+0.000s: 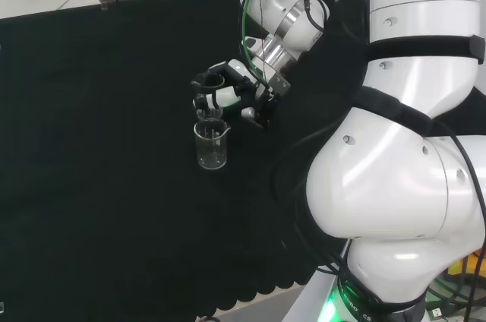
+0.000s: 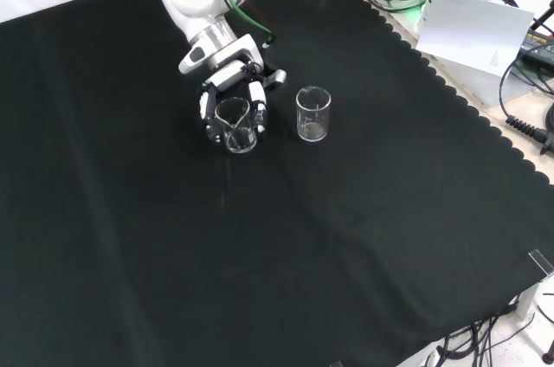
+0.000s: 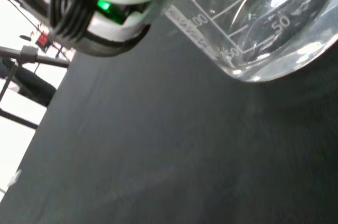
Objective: Pick up the beaker on the right.
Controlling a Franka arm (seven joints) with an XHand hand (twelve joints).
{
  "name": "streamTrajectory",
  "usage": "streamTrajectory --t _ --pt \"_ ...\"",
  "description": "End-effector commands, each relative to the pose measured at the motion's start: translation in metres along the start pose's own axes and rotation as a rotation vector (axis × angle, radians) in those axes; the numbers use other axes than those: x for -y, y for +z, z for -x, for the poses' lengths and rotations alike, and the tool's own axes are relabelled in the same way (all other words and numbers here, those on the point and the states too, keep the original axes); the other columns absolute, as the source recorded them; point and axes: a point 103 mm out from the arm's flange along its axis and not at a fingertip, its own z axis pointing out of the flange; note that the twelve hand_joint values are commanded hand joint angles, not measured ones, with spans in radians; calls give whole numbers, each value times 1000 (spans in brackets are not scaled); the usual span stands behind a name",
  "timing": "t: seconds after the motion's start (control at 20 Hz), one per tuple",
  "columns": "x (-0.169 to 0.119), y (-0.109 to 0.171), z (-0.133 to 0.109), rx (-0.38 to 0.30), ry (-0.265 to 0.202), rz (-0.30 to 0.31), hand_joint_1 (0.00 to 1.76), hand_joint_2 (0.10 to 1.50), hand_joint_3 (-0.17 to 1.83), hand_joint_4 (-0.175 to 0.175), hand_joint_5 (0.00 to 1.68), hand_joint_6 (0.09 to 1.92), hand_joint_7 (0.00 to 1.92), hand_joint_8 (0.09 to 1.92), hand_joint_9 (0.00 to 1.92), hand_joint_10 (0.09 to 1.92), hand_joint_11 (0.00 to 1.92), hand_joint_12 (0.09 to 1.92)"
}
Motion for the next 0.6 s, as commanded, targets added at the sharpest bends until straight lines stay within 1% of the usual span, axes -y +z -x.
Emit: streamTrajectory --t 0.05,0.15,0.3,0.35,0.45,0.6 --pt "-4 -50 -33 185 -88 164 1419 833 239 -174 1309 447 1295 609 1508 87 1261 707" --pt "-4 -63 -40 237 -107 154 1423 809 272 -175 1342 382 1309 565 1537 87 1291 679" --pt "0 -79 -48 306 -127 132 1427 742 384 -175 1374 344 1339 503 1570 87 1326 655" --pt "2 -83 -50 313 -127 124 1428 727 410 -175 1380 341 1347 487 1577 87 1334 651" --pt "7 -93 -55 330 -124 110 1361 699 485 -175 1380 370 1404 405 1677 87 1353 645" --pt "20 -106 -63 352 -113 94 1328 679 533 -175 1381 389 1433 366 1735 87 1361 639"
